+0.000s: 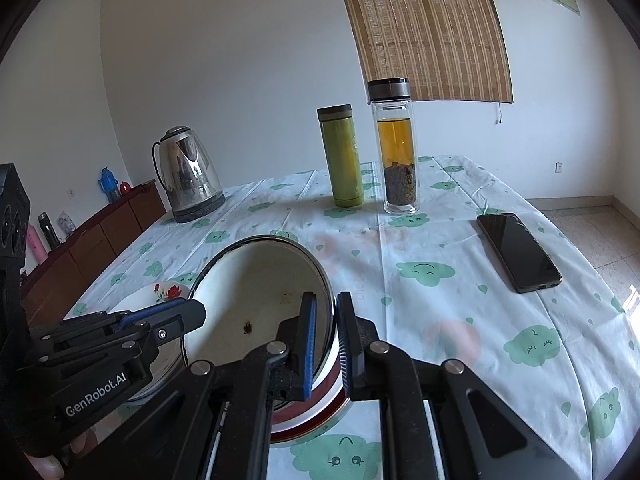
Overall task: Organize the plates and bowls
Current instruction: 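Lower the white enamel bowl into the pink bowl with both grippers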
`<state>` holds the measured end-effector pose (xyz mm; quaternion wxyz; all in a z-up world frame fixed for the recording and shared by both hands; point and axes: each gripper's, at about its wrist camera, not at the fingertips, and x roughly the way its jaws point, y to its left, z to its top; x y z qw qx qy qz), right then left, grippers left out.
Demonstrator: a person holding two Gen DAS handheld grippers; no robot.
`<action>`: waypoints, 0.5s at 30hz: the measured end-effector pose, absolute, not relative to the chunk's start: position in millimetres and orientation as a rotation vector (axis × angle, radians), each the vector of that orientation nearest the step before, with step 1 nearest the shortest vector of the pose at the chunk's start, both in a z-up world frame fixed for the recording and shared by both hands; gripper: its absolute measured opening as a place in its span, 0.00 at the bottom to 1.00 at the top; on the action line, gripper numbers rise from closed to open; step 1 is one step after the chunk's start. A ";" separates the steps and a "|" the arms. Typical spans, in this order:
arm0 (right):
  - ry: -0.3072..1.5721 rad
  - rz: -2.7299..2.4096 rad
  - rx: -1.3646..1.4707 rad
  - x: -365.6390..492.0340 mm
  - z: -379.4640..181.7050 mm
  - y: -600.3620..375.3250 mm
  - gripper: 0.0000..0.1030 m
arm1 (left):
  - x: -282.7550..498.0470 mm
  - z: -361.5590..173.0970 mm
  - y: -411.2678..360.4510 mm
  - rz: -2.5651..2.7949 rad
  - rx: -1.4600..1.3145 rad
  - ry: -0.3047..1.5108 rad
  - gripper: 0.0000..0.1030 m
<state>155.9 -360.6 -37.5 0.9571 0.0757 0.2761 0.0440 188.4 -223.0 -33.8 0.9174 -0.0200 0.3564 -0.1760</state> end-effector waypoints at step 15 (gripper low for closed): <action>0.608 0.085 0.148 160.2 -43.9 -358.8 0.11 | 193.3 -38.7 -223.0 -0.360 -0.039 0.758 0.06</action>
